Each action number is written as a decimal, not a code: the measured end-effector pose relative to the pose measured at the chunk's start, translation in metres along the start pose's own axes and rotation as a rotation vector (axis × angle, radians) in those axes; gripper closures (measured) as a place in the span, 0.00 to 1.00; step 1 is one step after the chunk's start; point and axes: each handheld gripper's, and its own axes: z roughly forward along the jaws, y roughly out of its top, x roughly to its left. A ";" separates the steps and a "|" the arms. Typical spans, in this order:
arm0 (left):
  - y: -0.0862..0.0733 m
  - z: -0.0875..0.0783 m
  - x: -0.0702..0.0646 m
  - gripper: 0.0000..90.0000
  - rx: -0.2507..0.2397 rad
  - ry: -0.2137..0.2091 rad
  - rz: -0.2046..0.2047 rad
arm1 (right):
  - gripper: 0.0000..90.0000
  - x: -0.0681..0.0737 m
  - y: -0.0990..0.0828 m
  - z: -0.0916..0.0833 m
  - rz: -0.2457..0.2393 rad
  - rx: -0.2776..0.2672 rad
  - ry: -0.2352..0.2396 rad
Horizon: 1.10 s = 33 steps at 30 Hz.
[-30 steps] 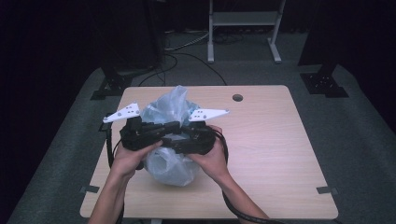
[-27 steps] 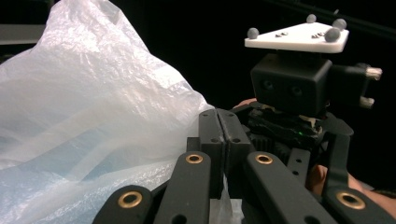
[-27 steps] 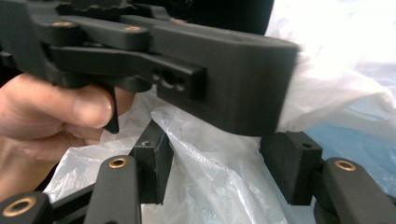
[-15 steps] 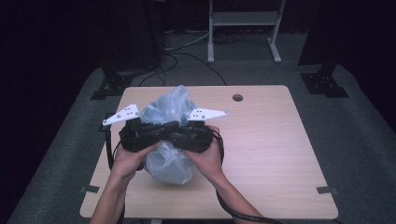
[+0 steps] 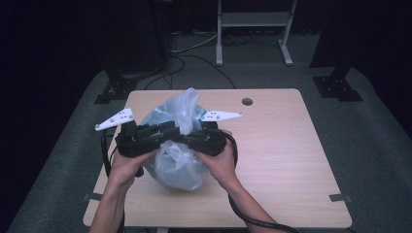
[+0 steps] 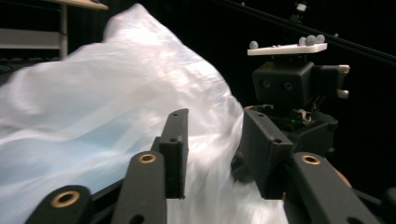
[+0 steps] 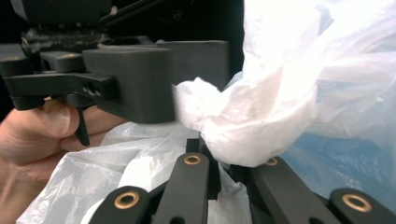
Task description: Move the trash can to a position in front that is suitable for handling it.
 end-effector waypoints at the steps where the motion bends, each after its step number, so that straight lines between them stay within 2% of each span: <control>1: 0.000 -0.003 0.001 0.63 -0.001 0.011 0.001 | 0.98 -0.002 0.000 -0.001 0.009 -0.002 0.000; 6: -0.003 -0.016 0.007 0.53 -0.020 0.050 -0.002 | 0.98 -0.014 0.002 -0.008 0.071 0.001 -0.002; 11: -0.011 -0.023 0.008 0.43 -0.014 0.074 0.002 | 0.98 -0.020 0.004 -0.011 0.087 0.009 -0.011; 12: -0.014 -0.027 0.009 0.43 -0.020 0.090 0.003 | 0.98 -0.021 0.005 -0.012 0.090 0.008 -0.013; 14: -0.020 -0.034 0.010 0.37 -0.033 0.121 0.007 | 0.98 -0.024 0.009 -0.014 0.103 0.002 -0.009; 16: -0.024 -0.040 0.012 0.33 -0.048 0.135 0.005 | 0.98 -0.025 0.011 -0.014 0.113 -0.001 -0.001; 22: -0.039 -0.059 0.012 0.27 -0.089 0.183 0.013 | 0.98 -0.028 0.019 -0.014 0.141 -0.021 0.026; 26: -0.047 -0.067 0.012 0.22 -0.095 0.199 0.019 | 0.98 -0.029 0.026 -0.015 0.146 -0.032 0.022; 33: -0.053 -0.079 0.015 0.20 -0.095 0.216 0.031 | 0.98 -0.032 0.038 -0.017 0.169 -0.061 0.037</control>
